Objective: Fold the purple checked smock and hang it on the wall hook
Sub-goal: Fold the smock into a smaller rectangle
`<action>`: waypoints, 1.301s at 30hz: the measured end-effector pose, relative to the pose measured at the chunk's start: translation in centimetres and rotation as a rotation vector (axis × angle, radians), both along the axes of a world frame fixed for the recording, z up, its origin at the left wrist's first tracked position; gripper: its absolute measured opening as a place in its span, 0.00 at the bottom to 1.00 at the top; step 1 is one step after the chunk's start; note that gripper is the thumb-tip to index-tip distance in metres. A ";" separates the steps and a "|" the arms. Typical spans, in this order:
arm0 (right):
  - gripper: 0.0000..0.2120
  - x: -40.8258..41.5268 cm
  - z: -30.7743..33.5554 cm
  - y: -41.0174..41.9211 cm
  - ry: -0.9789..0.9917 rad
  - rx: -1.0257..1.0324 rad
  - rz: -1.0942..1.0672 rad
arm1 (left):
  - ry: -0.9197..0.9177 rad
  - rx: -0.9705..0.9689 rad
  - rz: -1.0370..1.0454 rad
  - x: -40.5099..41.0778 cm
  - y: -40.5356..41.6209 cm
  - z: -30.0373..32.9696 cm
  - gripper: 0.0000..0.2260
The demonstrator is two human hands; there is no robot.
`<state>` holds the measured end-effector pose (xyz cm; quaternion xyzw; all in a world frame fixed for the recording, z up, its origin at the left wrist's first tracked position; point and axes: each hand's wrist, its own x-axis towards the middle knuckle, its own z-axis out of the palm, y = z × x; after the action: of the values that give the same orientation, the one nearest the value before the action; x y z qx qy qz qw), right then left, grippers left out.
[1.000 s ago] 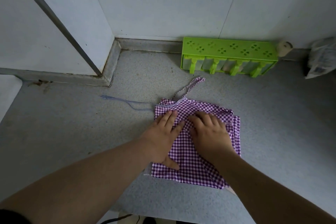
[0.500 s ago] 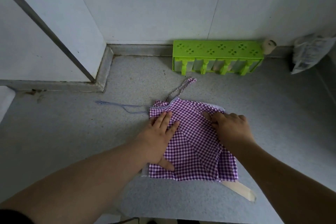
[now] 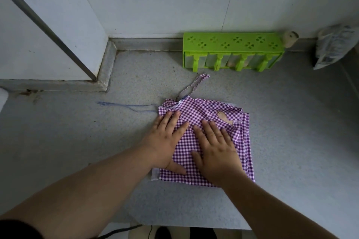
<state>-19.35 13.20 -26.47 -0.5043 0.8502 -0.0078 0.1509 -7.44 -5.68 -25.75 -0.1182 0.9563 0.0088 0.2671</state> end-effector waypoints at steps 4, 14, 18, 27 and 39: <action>0.40 -1.8 -0.3 1.5 0.008 0.018 -0.089 | 0.005 0.041 -0.009 0.9 -0.3 -0.1 0.68; 0.37 -5.5 0.5 3.0 0.043 0.166 -0.259 | -0.076 0.072 -0.021 2.2 -1.3 0.5 0.69; 0.36 -2.7 3.1 -2.0 0.044 -0.066 -0.073 | -0.073 0.077 -0.028 2.1 -1.5 0.4 0.69; 0.37 -5.8 -0.6 -3.7 -0.022 0.020 -0.090 | -0.062 0.055 -0.045 2.0 -1.9 0.1 0.67; 0.37 -0.3 4.5 3.0 -0.095 0.172 0.211 | -0.117 0.022 -0.027 1.7 -1.1 1.4 0.66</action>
<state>-19.69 16.17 -21.96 -0.5752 0.7819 0.0570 0.2334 -5.70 -6.79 -24.38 -0.1027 0.9404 0.0087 0.3240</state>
